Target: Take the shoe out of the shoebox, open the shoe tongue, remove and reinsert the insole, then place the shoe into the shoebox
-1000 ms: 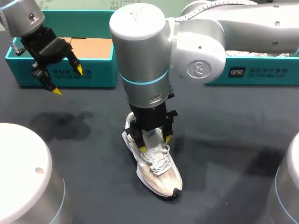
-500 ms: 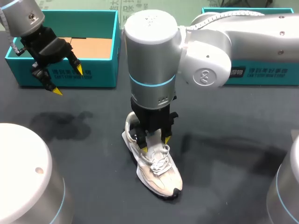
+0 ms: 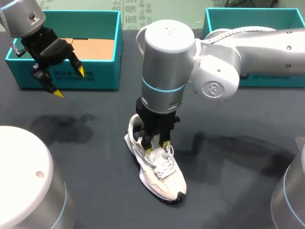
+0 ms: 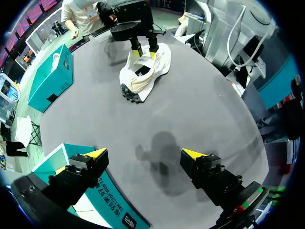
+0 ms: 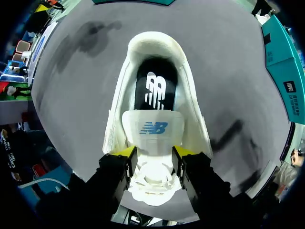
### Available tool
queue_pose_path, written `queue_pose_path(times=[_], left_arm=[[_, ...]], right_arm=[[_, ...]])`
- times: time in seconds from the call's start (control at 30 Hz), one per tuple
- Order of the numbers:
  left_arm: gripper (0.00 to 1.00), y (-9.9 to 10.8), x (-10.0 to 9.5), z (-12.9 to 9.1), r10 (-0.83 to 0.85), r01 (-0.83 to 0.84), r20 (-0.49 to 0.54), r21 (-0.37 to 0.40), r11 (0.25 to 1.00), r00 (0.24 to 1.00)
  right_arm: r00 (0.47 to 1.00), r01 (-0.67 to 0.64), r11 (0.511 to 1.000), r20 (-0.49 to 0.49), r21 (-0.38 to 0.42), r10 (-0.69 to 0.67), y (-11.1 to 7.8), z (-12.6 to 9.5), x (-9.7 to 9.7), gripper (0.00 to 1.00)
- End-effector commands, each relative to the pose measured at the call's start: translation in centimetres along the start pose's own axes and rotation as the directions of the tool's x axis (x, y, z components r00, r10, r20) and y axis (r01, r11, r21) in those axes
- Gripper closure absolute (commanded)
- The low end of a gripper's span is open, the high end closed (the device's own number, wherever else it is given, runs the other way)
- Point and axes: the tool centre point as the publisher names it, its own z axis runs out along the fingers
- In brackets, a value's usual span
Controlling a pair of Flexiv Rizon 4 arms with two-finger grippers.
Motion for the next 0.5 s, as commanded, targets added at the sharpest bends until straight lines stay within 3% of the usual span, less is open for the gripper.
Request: queue_pose_path(times=[0.03,0.17,0.27,0.5], left_arm=[[0.00,0.0,0.1,0.0,0.000,0.000,0.000,-0.003,1.000,1.000],[0.00,0.0,0.1,0.0,0.000,0.000,0.000,-0.003,1.000,1.000],[0.00,0.0,0.1,0.0,0.000,0.000,0.000,-0.003,1.000,1.000],[0.00,0.0,0.1,0.0,0.000,0.000,0.000,-0.003,1.000,1.000]], right_arm=[[1.000,-0.006,1.000,0.025,0.011,0.005,0.2,-0.6,0.1,0.51],[0.996,-0.004,1.000,0.084,0.007,0.003,-0.6,-2.6,0.3,0.51],[0.996,0.003,1.000,0.092,0.005,-0.004,-0.7,-2.7,0.3,0.51],[0.998,0.055,0.998,0.015,-0.014,-0.055,1.5,0.2,-0.6,0.51]])
